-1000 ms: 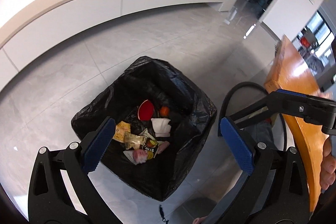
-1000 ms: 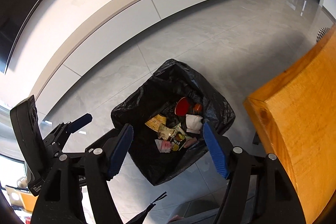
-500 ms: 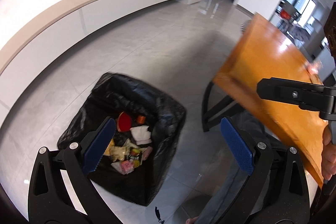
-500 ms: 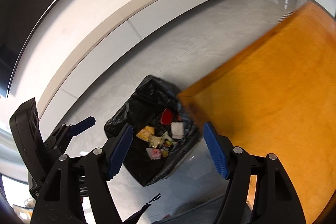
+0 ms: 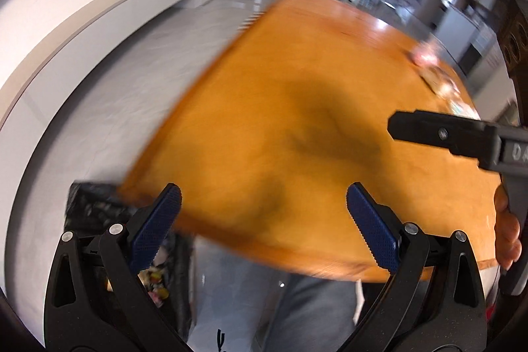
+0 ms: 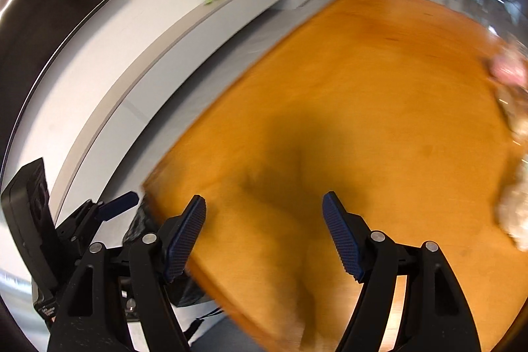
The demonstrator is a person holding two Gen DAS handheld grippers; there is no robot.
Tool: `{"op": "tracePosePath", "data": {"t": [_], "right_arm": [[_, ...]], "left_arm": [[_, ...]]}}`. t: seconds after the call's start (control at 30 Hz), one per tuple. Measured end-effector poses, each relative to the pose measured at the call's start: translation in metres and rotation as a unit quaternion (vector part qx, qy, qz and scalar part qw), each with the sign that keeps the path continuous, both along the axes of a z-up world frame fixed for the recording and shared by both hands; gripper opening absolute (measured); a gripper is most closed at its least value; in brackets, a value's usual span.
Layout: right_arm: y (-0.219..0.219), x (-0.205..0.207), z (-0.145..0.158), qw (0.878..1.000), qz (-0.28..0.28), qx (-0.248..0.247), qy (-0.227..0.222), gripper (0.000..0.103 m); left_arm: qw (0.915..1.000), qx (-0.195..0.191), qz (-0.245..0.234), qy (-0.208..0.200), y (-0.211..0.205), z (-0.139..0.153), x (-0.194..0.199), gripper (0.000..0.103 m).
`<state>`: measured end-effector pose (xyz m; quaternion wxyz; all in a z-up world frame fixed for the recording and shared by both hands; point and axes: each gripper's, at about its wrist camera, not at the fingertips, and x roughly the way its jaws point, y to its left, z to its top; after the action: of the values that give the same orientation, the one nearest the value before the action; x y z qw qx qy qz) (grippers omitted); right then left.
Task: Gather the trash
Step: 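Move both open tools back over the table, then grasp the crumpled clear plastic bag with the left tool while the right tool grasps the blue-strap bag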
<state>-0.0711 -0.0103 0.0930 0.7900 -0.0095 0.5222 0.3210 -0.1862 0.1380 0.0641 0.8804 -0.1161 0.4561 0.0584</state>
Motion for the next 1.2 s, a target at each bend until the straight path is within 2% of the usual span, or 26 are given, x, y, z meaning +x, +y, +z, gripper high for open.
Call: {"op": "tracePosePath", "data": {"t": [0.17, 0.3, 0.5, 0.67, 0.87, 1.03, 1.07, 1.1, 1.2], "right_arm": [[-0.072, 0.030, 0.001, 0.997, -0.071, -0.013, -0.004, 0.074], [-0.135, 0.048, 0.005, 0.991, -0.132, -0.023, -0.007, 0.074], [-0.223, 0.066, 0.006, 0.978, -0.204, -0.042, -0.008, 0.074], [-0.281, 0.080, 0.004, 0.968, -0.243, -0.063, -0.002, 0.075], [-0.317, 0.098, -0.006, 0.960, -0.271, -0.066, 0.014, 0.078], [-0.320, 0.108, -0.016, 0.959, -0.269, -0.081, 0.032, 0.079], [-0.319, 0.111, -0.019, 0.961, -0.263, -0.082, 0.036, 0.079], [-0.316, 0.114, -0.021, 0.962, -0.257, -0.081, 0.040, 0.079], [-0.303, 0.121, -0.026, 0.967, -0.234, -0.092, 0.040, 0.079]], "left_arm": [[0.9968, 0.009, -0.079, 0.009, -0.064, 0.005, 0.048, 0.097], [0.9902, 0.015, -0.138, 0.017, -0.116, 0.006, 0.080, 0.097], [0.9741, 0.017, -0.223, 0.031, -0.201, 0.004, 0.123, 0.097], [0.9627, 0.023, -0.266, 0.042, -0.255, -0.002, 0.153, 0.097], [0.9550, 0.014, -0.291, 0.056, -0.309, -0.014, 0.195, 0.097], [0.9458, 0.018, -0.315, 0.078, -0.336, -0.035, 0.222, 0.096], [0.9453, 0.005, -0.316, 0.079, -0.333, -0.038, 0.221, 0.092], [0.9421, -0.020, -0.323, 0.086, -0.330, -0.043, 0.223, 0.076], [0.9374, -0.032, -0.338, 0.078, -0.317, -0.041, 0.216, 0.059]]}}
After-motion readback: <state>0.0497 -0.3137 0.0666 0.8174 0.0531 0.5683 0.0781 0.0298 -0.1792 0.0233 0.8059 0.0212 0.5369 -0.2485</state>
